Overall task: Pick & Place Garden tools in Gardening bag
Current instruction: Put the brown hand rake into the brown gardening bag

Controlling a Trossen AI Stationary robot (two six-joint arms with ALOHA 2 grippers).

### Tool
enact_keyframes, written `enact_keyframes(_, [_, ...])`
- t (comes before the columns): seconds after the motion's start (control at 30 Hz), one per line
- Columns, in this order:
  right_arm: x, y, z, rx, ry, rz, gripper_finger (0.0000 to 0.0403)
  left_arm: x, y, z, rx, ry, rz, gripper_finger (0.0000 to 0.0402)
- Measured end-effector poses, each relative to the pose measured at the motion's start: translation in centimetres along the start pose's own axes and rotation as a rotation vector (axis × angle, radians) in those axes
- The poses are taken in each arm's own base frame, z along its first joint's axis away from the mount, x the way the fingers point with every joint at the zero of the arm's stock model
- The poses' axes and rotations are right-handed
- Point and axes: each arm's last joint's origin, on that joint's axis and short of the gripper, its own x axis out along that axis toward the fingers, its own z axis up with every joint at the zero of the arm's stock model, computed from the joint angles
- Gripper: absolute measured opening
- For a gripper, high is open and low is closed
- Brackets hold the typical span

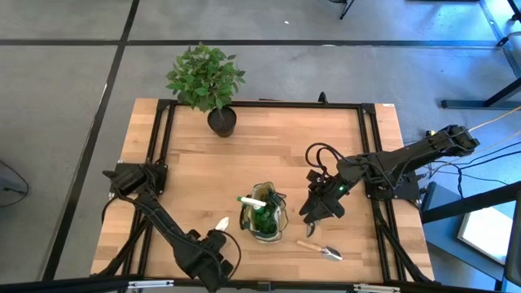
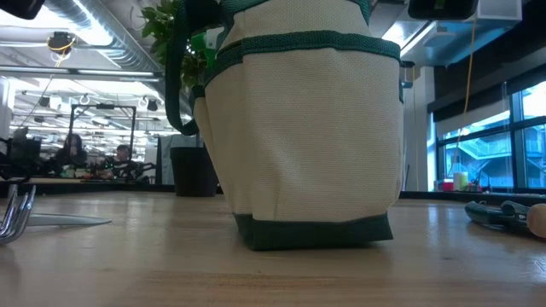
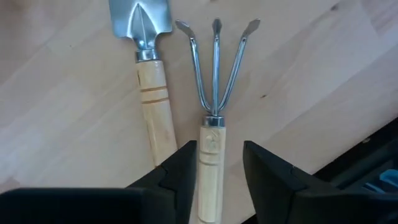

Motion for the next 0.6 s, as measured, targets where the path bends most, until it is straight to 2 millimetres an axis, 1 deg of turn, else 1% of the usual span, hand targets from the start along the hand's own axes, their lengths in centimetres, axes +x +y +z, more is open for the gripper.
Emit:
enact_keyframes(0.23, [0.0, 0.0, -0.01, 0.001, 0.003, 0.001, 0.0307, -0.01, 0.05, -0.17, 0.002, 0.06, 0.013, 0.0207])
enact_keyframes(0.33, [0.0, 0.0, -0.01, 0.001, 0.003, 0.002, 0.0307, -0.03, 0.08, -0.35, 0.006, 0.065, 0.013, 0.0232])
enact_keyframes(0.43, [0.0, 0.0, -0.01, 0.0, 0.003, 0.001, 0.0307, -0.06, 0.11, -0.51, 0.013, 0.065, 0.012, 0.024])
enact_keyframes(0.6, [0.0, 0.0, -0.01, -0.001, 0.003, 0.002, 0.0307, -0.05, -0.38, -0.45, 0.046, 0.043, -0.042, 0.0235])
